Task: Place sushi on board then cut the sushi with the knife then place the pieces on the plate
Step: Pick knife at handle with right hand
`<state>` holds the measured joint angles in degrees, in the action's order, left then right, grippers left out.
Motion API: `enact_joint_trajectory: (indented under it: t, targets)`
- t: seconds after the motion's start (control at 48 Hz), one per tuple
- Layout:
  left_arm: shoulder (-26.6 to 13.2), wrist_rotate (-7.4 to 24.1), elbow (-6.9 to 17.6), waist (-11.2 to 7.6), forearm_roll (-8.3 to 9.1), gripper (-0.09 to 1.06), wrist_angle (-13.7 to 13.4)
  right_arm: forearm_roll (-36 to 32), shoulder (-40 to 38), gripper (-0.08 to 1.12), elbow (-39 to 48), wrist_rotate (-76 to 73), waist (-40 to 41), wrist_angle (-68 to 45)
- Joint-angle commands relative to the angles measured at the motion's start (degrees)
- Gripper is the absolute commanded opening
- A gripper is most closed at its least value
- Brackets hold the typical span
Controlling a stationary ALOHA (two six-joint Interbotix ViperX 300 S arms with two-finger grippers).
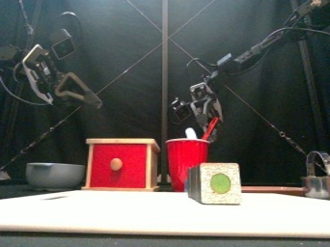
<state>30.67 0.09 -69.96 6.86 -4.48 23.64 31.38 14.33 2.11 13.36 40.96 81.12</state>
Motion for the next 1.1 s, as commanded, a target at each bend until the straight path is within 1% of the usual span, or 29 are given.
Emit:
enact_joint_trajectory:
  t: [0.021,0.125,0.229,0.458,0.521,0.604,0.792,0.875,1.042,1.104]
  targets:
    - [0.1,0.0,0.6,0.18,-0.09,-0.02,0.3,-0.4,-1.1,0.91,-1.4,-0.1,-0.1,0.1]
    - [0.1,0.0,0.6,0.18,-0.09,-0.02,0.3,-0.4,-1.1,0.9,-1.1,-0.1,-0.3,0.1]
    - [0.1,0.0,0.6,0.26,-0.09,-0.02,0.3,-0.4,-1.1,0.86,-1.1,-0.1,-0.4,0.1]
    - [0.1,-0.1,0.4,0.44,-0.09,-0.02,0.3,-0.2,-0.7,0.69,-1.1,-0.1,-0.8,0.2]
    - [0.1,-0.1,0.4,0.44,-0.09,-0.02,0.3,0.0,-0.7,0.67,-1.1,-0.1,-1.1,0.2]
    - [0.1,-0.1,0.3,0.44,-0.09,-0.02,0.3,-0.3,-0.6,0.63,-1.2,-0.2,-1.1,0.2]
    - [0.1,-0.1,0.3,0.44,-0.09,-0.02,0.3,-0.4,-0.7,0.6,-1.1,-0.8,-1.1,0.2]
    - [0.1,-0.1,0.3,0.44,-0.09,-0.02,0.3,-0.4,-0.7,0.56,-1.3,-0.8,-1.1,0.2]
    - [0.1,-0.1,0.3,0.44,-0.09,-0.02,0.3,-0.4,-0.7,0.42,-1.9,-0.9,-1.4,0.9]
    - [0.1,-0.1,0.3,0.44,-0.09,-0.02,0.3,-0.4,-0.7,0.39,-2.3,-1.0,-1.6,1.1]
